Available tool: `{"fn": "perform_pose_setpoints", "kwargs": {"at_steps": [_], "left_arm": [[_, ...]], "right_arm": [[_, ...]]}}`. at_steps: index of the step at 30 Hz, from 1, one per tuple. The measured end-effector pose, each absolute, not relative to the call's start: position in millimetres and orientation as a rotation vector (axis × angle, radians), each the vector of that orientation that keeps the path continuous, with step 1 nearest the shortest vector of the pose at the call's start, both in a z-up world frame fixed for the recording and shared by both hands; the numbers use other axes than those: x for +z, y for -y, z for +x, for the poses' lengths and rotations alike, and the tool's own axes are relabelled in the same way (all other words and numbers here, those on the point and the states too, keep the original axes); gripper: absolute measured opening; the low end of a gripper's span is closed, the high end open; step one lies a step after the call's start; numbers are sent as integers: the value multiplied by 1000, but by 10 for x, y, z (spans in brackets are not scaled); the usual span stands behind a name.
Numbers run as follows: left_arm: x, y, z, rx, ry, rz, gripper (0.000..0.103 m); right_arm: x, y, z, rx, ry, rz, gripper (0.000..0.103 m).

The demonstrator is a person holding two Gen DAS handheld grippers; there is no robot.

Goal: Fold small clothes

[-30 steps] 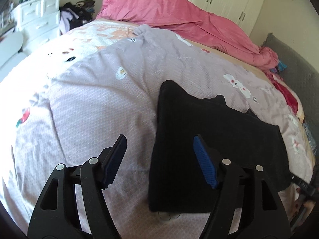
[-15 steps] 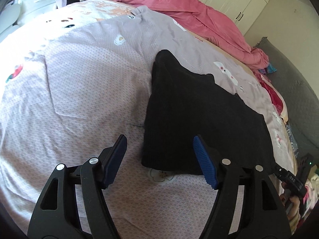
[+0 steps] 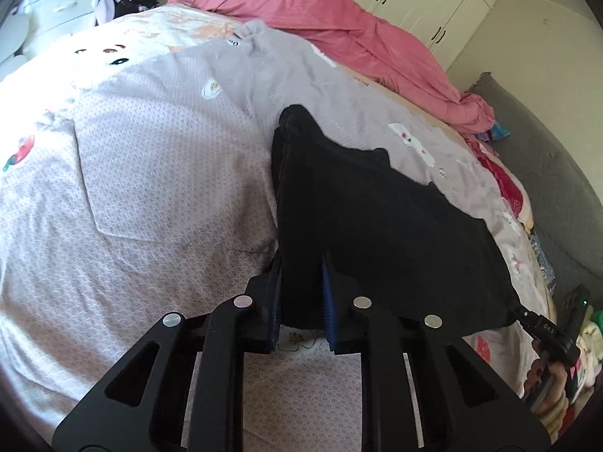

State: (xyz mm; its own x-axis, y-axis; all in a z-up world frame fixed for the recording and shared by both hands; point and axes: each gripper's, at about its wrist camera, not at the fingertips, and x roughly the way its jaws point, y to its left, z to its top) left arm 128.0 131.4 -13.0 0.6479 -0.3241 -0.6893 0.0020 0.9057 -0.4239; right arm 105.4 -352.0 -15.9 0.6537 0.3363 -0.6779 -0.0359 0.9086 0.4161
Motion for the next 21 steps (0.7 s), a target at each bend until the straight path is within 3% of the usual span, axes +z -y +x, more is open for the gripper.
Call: {"fn": "perform_pose_setpoints", "kwargs": {"at_steps": [6,21], "left_arm": [[-272,-1319,1246,-141,-931,-367,13],[-323,-1346,1242,-68,-963,-322,34]], "right_arm": [[-215,3490,1002,193,-869,301,13],[-385,3494,951,66,-886,273,50]]}}
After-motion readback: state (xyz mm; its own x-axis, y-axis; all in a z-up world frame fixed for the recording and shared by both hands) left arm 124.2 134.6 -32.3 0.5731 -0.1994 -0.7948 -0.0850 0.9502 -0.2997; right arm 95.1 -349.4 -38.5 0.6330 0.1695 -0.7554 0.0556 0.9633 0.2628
